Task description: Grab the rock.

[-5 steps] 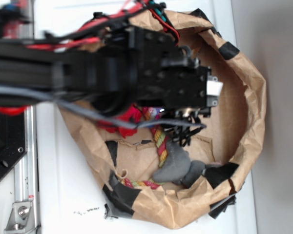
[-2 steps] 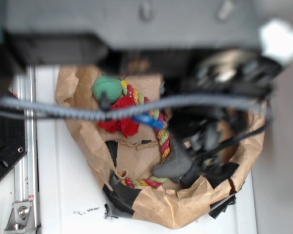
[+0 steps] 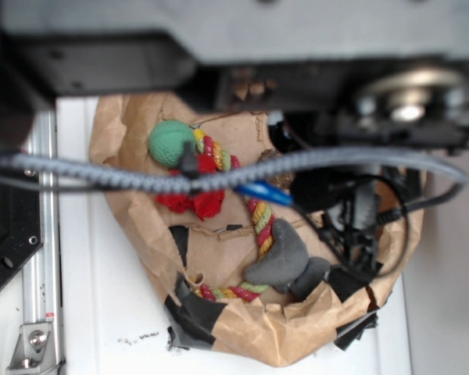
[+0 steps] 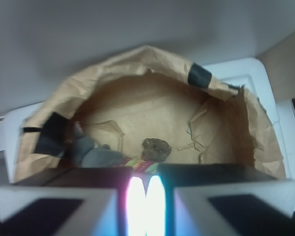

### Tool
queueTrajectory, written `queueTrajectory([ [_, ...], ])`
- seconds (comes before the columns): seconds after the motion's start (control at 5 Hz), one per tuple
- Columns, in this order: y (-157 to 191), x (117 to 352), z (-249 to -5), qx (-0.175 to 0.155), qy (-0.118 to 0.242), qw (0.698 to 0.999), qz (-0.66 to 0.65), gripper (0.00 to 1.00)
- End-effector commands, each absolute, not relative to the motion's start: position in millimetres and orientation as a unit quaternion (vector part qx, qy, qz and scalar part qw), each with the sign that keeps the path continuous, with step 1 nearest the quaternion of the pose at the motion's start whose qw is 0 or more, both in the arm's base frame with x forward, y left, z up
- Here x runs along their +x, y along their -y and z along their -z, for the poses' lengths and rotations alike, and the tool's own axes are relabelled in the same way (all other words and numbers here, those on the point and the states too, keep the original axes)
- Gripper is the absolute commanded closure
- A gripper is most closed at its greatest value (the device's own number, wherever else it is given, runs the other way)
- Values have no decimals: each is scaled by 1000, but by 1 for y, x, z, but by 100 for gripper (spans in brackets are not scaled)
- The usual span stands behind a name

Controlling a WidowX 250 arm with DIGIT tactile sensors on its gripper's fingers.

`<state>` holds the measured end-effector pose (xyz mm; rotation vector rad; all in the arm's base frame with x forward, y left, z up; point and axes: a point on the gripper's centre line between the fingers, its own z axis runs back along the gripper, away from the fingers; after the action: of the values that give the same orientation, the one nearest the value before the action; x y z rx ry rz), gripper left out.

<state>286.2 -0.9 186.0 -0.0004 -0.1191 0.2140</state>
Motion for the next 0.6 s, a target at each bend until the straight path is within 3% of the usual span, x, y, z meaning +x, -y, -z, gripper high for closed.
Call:
queueTrajectory([
  [0.0, -35, 273, -96, 46, 69, 964, -254, 0],
  [0.2, -26, 274, -61, -5, 54, 966, -253, 0],
  [0.4, -13, 276, -37, -20, 47, 968, -245, 0],
])
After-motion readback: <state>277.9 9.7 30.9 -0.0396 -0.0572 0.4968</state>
